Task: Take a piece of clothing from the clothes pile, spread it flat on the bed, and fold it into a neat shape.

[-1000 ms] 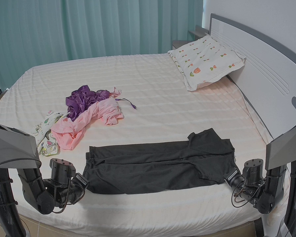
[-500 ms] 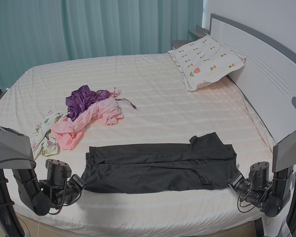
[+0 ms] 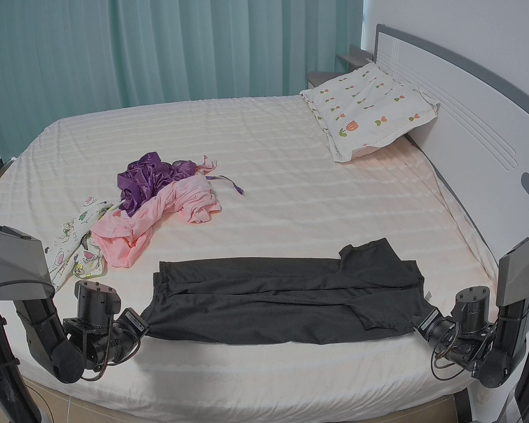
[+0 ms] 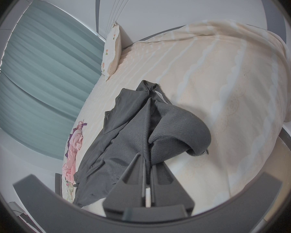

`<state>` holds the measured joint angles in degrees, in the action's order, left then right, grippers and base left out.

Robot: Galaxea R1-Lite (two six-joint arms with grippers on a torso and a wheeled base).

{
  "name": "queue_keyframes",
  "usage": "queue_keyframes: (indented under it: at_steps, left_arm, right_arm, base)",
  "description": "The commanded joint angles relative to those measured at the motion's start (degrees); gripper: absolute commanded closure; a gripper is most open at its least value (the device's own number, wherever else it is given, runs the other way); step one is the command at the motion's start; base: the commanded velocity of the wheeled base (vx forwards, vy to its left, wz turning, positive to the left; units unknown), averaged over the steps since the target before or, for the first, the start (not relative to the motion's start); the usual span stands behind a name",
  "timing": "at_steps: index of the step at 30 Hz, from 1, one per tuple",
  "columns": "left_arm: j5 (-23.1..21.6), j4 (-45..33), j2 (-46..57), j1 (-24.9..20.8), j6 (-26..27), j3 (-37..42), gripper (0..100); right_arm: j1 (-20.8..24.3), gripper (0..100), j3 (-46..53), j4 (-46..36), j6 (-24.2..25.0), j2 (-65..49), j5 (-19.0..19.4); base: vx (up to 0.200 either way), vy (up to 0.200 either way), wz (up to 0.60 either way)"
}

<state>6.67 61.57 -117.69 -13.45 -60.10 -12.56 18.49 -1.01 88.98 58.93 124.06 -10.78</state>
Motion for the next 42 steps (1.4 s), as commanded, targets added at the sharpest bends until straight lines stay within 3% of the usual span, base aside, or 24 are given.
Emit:
queue_keyframes:
  at_steps: [1, 18, 22, 28, 42]
  left_arm:
    - [0.0, -0.9, 1.4, 0.4, 0.9, 0.3, 100]
    - [-0.8, -8.3, 3.4, 2.3, 5.3, -0.5, 100]
    - [-0.9, -10.1, 3.9, 2.5, 6.4, -0.6, 100]
    - [-4.0, -16.5, 6.7, 2.6, 8.7, -0.8, 100]
    - [-4.4, -26.4, 6.8, 2.6, 14.5, -1.2, 100]
  right_arm:
    - [0.0, 100, 1.0, 0.3, -0.1, 0.3, 0.0]
    - [-1.2, 100, 1.0, -6.4, -3.9, -1.4, 0.2]
    - [-1.3, 100, 1.0, -9.4, -4.6, -4.0, 2.1]
    - [-1.5, 100, 1.0, -16.8, -7.2, -6.8, 4.1]
    - [-1.4, 100, 1.0, -22.0, -9.6, -6.5, 4.2]
  base:
    - [0.000, 0.000, 0.00]
    - [0.000, 0.000, 0.00]
    - [0.000, 0.000, 0.00]
    - [0.000, 0.000, 0.00]
    - [0.000, 0.000, 0.00]
